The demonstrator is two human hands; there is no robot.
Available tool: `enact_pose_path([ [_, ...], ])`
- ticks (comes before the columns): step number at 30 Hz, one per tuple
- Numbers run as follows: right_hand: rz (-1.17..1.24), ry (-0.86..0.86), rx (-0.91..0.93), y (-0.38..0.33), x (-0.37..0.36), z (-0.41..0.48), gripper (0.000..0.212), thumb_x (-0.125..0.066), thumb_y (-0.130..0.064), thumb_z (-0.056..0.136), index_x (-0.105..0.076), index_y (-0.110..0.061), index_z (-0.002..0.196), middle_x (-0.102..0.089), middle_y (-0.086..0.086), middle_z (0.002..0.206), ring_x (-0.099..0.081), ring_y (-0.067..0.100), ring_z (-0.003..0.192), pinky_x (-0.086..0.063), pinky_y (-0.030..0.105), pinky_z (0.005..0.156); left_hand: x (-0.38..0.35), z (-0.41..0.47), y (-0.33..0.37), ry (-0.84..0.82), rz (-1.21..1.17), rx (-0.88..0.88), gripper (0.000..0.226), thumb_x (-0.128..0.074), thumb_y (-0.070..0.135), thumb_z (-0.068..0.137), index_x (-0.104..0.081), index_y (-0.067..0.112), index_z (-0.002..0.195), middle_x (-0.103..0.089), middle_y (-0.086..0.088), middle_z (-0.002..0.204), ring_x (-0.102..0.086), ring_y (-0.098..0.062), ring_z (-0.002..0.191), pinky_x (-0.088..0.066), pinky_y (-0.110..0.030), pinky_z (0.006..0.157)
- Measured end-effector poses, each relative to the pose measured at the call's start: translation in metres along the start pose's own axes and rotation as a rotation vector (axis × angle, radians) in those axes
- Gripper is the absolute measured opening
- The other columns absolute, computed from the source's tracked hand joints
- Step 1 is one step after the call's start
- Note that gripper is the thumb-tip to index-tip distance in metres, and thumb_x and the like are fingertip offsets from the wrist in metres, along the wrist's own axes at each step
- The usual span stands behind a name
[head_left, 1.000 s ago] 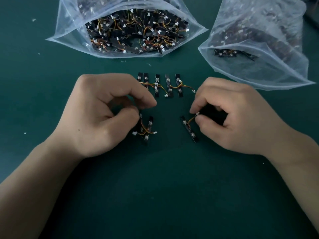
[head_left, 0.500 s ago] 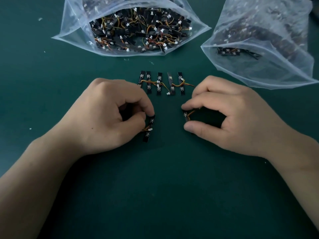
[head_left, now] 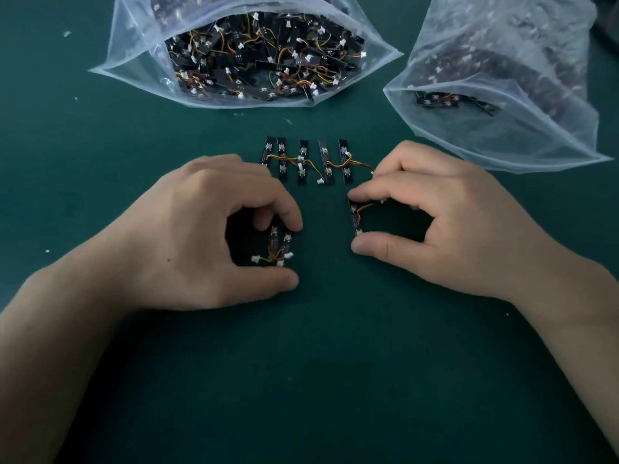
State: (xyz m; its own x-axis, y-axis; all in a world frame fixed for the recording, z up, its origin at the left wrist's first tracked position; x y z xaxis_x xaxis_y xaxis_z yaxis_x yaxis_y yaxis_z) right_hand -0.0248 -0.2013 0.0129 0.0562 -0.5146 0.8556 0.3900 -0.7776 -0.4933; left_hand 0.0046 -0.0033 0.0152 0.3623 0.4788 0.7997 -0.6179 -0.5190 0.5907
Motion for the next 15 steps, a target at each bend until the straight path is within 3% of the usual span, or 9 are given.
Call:
enact_pose_path([
  [10, -0.009, 0.010, -0.003, 0.002, 0.003, 0.004, 0.050, -0.065, -0.065, 0.090, -0.074, -0.030, 0.124, -0.058, -0.016, 0.108, -0.060, 0.006, 0.094, -0.053, 0.039, 0.076, -0.015, 0.013, 0.018, 0.151, -0.002, -0.005, 0.030, -0.073, 0.063, 0.085, -0.078, 0.036, 0.099, -0.064, 0.016, 0.087, -0.063, -0.008, 0.087, -0.054, -0.041, 0.074],
  [15, -0.008, 0.006, 0.001, 0.004, 0.003, 0.005, 0.049, -0.066, -0.064, 0.090, -0.074, -0.028, 0.123, -0.058, -0.014, 0.106, -0.059, 0.004, 0.094, -0.053, 0.039, 0.076, -0.010, 0.012, 0.015, 0.184, -0.058, 0.029, 0.039, -0.072, 0.069, 0.082, -0.077, 0.034, 0.101, -0.064, 0.015, 0.084, -0.063, -0.011, 0.080, -0.052, -0.038, 0.065],
])
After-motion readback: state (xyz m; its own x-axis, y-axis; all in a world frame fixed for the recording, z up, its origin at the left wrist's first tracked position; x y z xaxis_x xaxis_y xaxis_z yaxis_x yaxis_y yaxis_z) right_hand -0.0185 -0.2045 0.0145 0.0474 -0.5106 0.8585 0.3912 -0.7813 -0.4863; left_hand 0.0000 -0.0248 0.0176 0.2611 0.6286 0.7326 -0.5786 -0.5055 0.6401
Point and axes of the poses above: each hand's wrist, its own z-axis towards the middle knuckle, its own x-axis out of the back of the hand, y = z × x, the point moved 8 cm from there along z, towards the middle knuckle
